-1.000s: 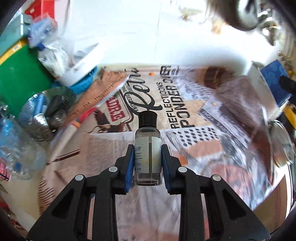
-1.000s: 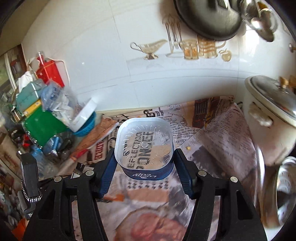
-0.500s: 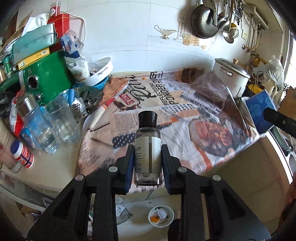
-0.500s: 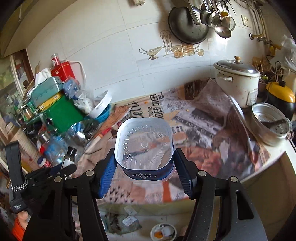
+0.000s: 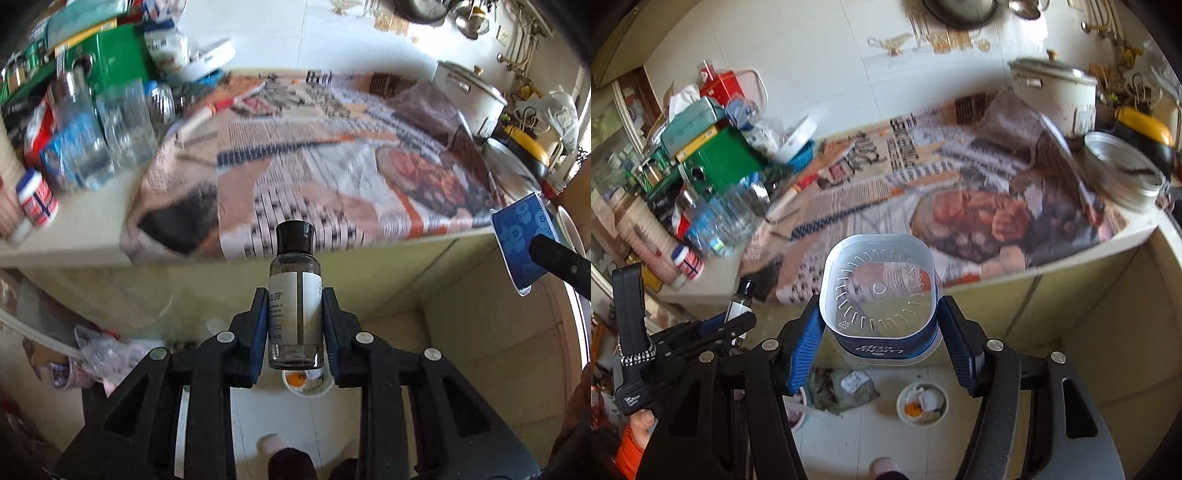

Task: Collect trash
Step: 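Lower the bottle and blue tub over the white bin and open both tools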

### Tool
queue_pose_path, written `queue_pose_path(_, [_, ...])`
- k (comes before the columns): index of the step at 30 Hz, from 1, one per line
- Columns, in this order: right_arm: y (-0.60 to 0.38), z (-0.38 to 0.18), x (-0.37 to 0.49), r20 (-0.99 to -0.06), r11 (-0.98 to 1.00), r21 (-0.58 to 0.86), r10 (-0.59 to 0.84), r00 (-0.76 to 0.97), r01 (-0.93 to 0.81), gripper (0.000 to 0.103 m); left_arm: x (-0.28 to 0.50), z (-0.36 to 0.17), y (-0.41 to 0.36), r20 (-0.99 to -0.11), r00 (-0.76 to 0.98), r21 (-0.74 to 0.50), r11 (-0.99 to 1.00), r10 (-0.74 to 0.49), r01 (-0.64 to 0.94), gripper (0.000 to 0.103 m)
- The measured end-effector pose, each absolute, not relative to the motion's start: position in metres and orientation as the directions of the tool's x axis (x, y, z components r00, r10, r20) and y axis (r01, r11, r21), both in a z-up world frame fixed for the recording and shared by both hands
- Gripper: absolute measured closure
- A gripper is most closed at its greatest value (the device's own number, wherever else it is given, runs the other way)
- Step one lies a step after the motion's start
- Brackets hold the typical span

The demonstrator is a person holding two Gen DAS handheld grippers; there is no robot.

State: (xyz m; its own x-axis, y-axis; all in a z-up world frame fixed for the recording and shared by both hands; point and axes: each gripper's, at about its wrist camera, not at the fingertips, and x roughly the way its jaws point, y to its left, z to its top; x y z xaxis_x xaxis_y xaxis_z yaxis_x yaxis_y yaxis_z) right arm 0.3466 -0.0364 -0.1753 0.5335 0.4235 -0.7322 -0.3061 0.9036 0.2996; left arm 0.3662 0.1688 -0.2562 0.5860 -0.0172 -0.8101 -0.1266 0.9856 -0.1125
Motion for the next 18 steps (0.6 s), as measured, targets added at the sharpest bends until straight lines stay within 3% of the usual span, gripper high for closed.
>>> queue_pose_path(18, [-0.017,-0.456,0.357,-0.887,0.877,0.303,0.402,0.226,-0.373,0.045,0.343,-0.523,0.143,-0.92,0.388,-0.19,0.929,-0.056,-0.318,0.076])
